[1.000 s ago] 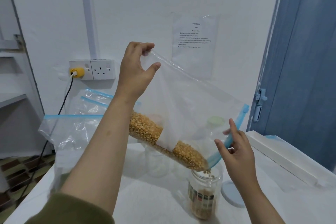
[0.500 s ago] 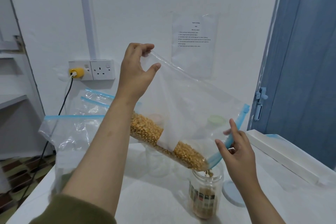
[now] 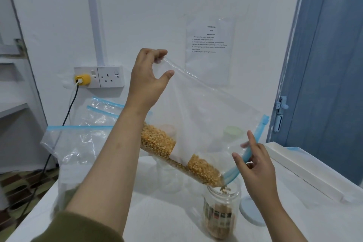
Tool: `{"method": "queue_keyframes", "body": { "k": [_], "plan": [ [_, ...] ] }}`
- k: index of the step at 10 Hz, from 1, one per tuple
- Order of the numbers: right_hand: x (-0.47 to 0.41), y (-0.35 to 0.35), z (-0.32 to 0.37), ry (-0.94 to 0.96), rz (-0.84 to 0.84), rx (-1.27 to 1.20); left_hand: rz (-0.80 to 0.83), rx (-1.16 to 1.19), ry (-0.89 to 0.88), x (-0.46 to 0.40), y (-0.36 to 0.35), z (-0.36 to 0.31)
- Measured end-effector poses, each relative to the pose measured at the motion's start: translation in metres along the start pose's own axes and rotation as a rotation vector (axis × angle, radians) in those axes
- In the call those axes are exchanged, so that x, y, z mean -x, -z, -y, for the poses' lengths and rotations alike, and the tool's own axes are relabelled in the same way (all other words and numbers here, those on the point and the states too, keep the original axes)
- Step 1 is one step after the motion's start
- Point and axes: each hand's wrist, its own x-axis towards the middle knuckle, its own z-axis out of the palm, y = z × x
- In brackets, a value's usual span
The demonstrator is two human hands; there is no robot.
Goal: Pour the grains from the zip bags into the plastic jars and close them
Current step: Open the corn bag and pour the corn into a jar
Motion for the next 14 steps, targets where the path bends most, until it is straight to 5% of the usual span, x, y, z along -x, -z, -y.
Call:
{"method": "queue_keyframes", "body": {
  "k": [14],
  "plan": [
    [0.0017, 0.0005, -0.0017, -0.007, 0.000, 0.001, -0.010, -0.004, -0.024, 0.0022, -0.0013, -0.0047]
  ]
}}
